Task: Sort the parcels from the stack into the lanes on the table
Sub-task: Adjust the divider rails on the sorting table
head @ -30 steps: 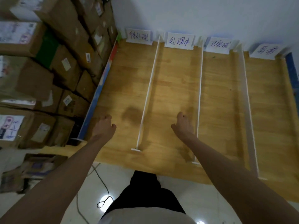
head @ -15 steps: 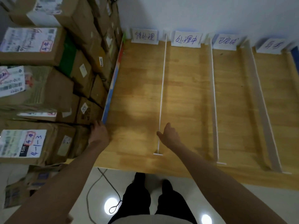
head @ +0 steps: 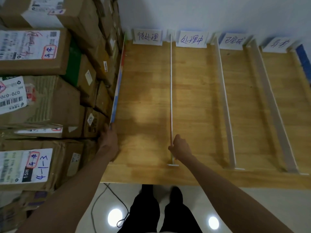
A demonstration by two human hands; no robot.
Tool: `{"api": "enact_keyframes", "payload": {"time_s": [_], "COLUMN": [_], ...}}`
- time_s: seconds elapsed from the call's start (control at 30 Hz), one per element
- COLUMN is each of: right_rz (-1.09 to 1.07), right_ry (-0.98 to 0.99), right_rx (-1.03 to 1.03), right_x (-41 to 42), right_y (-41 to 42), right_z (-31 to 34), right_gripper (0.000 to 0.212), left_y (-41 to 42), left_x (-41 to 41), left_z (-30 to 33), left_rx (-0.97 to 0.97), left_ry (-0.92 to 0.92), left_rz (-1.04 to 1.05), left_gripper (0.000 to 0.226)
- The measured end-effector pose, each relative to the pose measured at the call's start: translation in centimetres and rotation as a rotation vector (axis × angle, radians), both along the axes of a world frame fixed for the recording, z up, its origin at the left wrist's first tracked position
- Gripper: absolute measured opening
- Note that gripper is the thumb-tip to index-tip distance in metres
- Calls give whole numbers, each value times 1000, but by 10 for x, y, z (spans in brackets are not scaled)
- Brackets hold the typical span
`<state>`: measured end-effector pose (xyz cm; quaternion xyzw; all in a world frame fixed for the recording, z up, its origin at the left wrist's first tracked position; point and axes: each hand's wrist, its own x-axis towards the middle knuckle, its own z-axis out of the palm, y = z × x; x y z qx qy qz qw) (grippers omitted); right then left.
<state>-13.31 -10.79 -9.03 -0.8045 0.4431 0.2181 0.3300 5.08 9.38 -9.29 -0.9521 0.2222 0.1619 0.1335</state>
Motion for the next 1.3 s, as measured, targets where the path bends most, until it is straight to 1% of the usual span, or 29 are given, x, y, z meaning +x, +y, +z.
{"api": "enact_keyframes", "payload": {"time_s": [0.17, 0.33, 0.57, 0.67, 0.87, 1.03, 1.13, 1.3], "right_rz": [-22, -17, -3, -3, -4, -1, 1, 56], "right_ry": [-6, 14, 55, 56, -3, -22, -46, -116], "right_rx": [-5, 4, 2, 2, -27, -31, -46, -164], "right_x": [-3, -6, -12, -14, -16, -18, -18, -23], "right_y": [0, 0, -1, -3, -2, -2, -4, -18], "right_z": [-3, -3, -3, -3, -7, -5, 4, 33], "right_gripper": [31, 31, 39, 38, 33, 35, 41, 40], "left_y": [-5, -2, -1, -1, -2, -5, -6, -16], "left_x": [7, 14, 11, 11, 14, 9, 5, -15], "left_z": [-2, -5, -6, -3, 3, 9, 17, 46], "left_rx": [-68, -180, -156, -139, -129, -116, -100, -175], "left_ry": [32, 86, 87, 87, 117, 100, 50, 77], "left_rz": [44, 114, 67, 57, 56, 20, -11, -46], "left_gripper": [59, 63, 70, 70, 75, 70, 59, 38]}}
